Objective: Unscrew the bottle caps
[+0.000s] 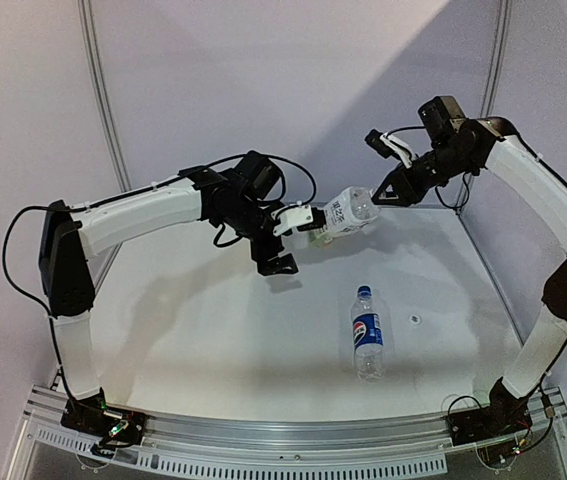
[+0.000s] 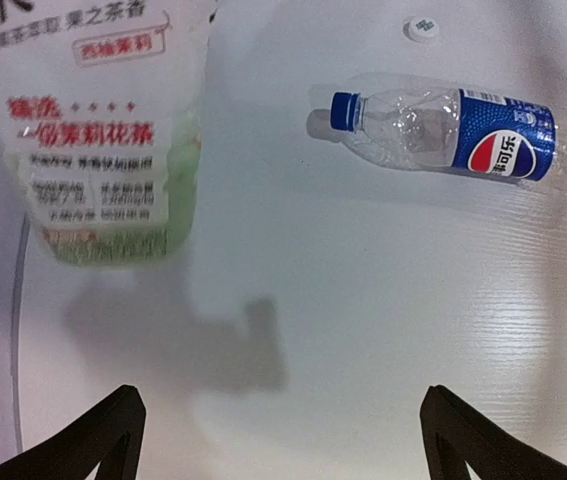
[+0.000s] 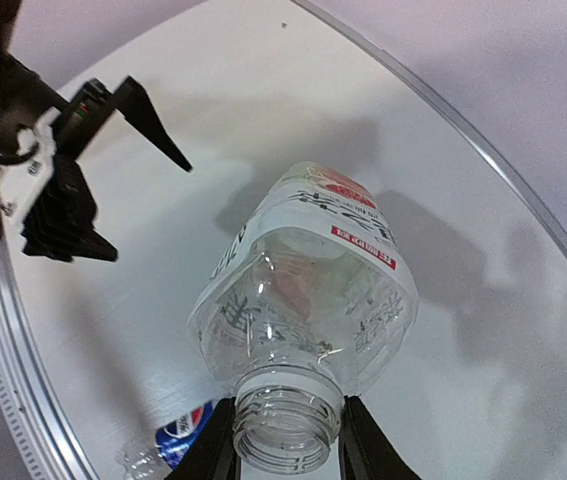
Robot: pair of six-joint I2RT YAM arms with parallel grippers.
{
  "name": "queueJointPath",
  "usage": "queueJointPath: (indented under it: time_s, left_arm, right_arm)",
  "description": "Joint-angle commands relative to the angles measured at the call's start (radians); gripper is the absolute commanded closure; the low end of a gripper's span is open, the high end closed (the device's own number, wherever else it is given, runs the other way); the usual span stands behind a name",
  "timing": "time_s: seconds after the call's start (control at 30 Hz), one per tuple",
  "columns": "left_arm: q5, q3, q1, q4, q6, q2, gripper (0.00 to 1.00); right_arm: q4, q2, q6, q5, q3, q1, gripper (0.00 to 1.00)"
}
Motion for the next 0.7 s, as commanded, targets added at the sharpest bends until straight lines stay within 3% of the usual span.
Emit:
queueJointPath:
  time_s: [0.0, 0.33, 0.67]
  left_arm:
    - [-0.016, 0.009, 0.003, 0.008, -0.019, -0.029, 0.01]
    - [-0.021, -0.003, -0.029, 0.003, -0.021, -0.029, 0.01]
    - [-0.003, -0.029, -0.041, -0.004, -0.033, -0.058, 0.01]
  right_arm:
    - [-0.116, 0.027, -0.112, 0.200, 0.030, -0.008, 1.00]
    - [-0.299, 0.051, -0.159, 0.317, 0.101, -0.063, 1.00]
    - [-0.435, 0.157, -0.056, 0.334, 0.198, -0.153, 1.00]
